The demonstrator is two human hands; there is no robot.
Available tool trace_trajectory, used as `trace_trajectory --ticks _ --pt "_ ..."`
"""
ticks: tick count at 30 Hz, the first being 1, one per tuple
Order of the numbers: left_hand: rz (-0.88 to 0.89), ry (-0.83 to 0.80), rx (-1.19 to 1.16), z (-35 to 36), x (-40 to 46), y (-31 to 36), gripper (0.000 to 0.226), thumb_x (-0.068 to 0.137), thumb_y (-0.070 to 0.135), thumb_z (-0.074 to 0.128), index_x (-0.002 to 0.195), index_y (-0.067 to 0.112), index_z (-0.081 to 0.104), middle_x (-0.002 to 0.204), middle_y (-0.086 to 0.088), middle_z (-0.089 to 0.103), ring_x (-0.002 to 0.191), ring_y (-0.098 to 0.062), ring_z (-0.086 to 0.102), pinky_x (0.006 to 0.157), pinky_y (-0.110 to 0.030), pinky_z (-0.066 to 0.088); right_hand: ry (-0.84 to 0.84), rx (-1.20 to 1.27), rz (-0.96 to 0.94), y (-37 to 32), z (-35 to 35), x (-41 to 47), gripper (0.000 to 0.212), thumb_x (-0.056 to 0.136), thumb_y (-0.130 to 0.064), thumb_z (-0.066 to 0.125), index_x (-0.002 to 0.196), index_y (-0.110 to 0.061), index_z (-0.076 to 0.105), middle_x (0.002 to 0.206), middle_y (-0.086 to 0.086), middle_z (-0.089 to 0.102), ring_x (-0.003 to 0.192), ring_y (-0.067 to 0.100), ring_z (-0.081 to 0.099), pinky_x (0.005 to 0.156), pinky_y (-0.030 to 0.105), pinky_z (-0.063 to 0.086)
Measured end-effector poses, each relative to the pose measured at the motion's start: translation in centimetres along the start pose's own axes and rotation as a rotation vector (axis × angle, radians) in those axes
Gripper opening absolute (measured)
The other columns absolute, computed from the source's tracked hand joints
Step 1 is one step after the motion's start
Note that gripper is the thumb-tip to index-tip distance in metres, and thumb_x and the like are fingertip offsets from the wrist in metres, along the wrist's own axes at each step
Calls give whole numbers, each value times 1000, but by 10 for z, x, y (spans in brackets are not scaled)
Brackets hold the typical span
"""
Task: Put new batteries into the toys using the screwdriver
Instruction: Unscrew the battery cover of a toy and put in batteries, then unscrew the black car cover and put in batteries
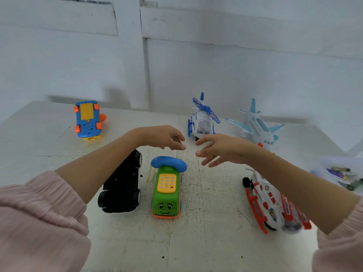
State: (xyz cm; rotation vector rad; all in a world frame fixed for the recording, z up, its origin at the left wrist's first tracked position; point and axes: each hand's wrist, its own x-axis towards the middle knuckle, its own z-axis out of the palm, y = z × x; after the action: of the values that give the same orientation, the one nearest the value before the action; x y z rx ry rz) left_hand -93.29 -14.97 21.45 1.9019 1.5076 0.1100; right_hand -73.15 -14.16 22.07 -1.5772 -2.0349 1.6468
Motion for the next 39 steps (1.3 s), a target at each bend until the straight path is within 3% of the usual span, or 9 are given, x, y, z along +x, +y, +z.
trace_trajectory --ticks 3,6,8,11,14,18,31,36,39 --pt "-10 30 -30 5 16 3 55 93 34 56 141 13 38 139 -2 50 113 -15 54 84 -25 48 116 4 46 4 -5 8 53 86 -13 63 133 -7 38 117 15 57 101 28 61 83 38 53" --pt "-22 124 -50 9 33 7 58 95 27 56 144 11 31 147 -6 39 124 -21 47 92 -28 41 329 90 102 7 -14 22 46 89 -2 56 130 1 36 119 21 50 109 32 53 88 39 48" --pt "-11 155 -108 11 41 12 60 95 20 55 147 13 26 152 -6 32 130 -23 42 96 -29 37 395 180 113 8 -22 30 55 88 2 56 135 0 29 130 23 43 116 33 47 95 41 43" --pt "9 132 -188 12 50 17 71 94 9 55 151 18 13 155 -5 26 134 -24 37 94 -27 35 356 205 82 9 -29 39 72 86 -3 62 144 -12 20 147 14 29 127 31 38 102 43 36" --pt "13 106 -237 12 56 20 76 92 -2 51 152 17 9 152 -9 30 132 -23 39 91 -27 36 307 222 56 10 -27 43 65 86 2 58 141 -18 28 145 9 35 128 29 37 103 45 32" --pt "38 106 -275 10 57 25 72 89 -12 47 150 14 18 150 -8 33 129 -21 42 87 -26 37 271 229 22 11 -24 46 62 85 6 55 137 -18 33 140 9 42 126 29 40 98 44 34" --pt "36 83 -289 13 50 24 72 86 -10 47 149 14 23 146 -7 39 126 -24 46 98 -42 44 278 207 -1 17 -21 38 62 90 -1 52 143 -17 23 146 9 34 131 29 34 105 47 31" --pt "41 97 -261 14 49 23 73 88 -6 49 150 17 18 149 -5 36 124 -19 45 95 -40 45 288 189 -10 19 -19 36 62 89 0 54 142 -16 25 144 9 35 130 30 36 104 50 33" --pt "53 74 -245 14 46 20 68 90 -5 48 148 19 22 149 -1 36 118 -15 45 91 -34 44 258 51 48 18 -24 29 55 89 -5 56 137 -7 30 139 16 39 123 32 43 99 48 41"
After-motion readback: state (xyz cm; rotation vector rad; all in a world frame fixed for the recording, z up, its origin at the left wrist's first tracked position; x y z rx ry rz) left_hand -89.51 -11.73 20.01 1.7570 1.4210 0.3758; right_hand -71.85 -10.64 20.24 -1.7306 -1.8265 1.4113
